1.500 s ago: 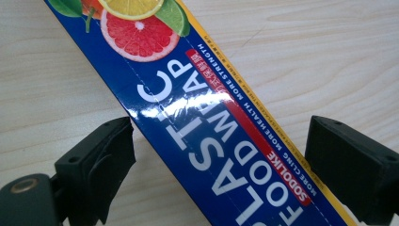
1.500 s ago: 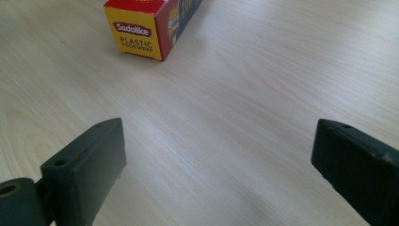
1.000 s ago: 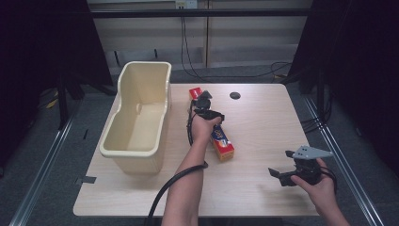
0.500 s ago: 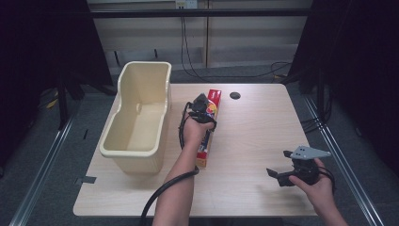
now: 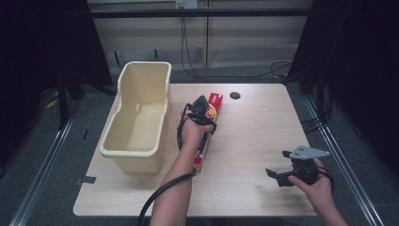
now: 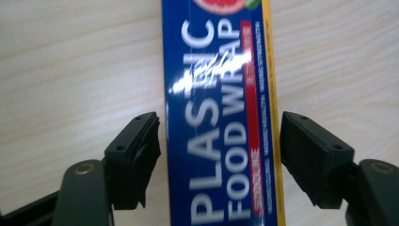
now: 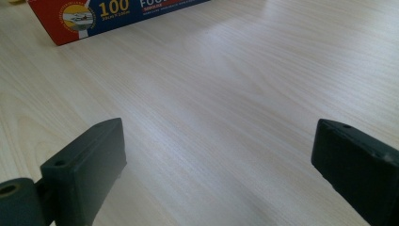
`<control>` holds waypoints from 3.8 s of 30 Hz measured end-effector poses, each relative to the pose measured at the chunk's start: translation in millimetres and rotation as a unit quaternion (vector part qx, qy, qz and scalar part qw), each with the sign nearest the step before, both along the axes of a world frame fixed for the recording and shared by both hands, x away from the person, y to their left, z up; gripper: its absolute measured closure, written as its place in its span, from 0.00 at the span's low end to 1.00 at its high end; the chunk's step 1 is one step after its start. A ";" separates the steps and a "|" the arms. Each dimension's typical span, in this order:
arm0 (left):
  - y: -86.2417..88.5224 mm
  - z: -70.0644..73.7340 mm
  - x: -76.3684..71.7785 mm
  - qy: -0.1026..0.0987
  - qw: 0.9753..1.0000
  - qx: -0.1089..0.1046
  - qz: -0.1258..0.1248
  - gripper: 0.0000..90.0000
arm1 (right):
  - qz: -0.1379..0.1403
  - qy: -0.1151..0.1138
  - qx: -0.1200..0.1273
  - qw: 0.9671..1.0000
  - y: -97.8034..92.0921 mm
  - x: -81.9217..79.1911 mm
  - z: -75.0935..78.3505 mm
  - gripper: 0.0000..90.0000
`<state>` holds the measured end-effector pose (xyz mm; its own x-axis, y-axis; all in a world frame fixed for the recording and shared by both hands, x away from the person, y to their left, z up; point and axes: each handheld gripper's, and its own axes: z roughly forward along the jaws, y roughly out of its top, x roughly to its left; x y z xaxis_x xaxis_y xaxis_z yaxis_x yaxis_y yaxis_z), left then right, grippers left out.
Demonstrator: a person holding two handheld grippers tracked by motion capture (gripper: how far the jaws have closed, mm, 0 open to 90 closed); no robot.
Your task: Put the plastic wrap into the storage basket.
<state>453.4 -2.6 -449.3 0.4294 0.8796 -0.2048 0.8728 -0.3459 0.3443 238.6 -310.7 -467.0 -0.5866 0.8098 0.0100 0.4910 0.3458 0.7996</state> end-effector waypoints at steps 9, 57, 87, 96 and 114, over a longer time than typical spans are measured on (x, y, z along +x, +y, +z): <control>-12.3 -6.4 12.7 -0.008 1.000 0.021 -0.001 0.37 | -0.001 0.001 -0.002 1.000 -1.5 0.5 -0.1 0.04; 25.7 129.2 -6.1 0.043 0.999 0.025 -0.008 0.46 | 0.009 0.001 -0.005 1.000 4.1 0.7 -1.0 0.04; 49.6 191.2 -15.4 0.043 0.999 0.027 -0.008 0.46 | 0.007 -0.001 -0.007 1.000 3.1 0.3 -0.2 0.04; 63.0 201.3 -17.7 0.048 0.998 0.028 0.004 0.46 | 0.007 0.002 -0.006 1.000 4.0 -0.1 -0.3 0.04; 87.8 220.0 -23.9 0.042 0.998 0.029 0.031 0.46 | 0.010 0.003 -0.006 1.000 5.2 0.5 -0.6 0.04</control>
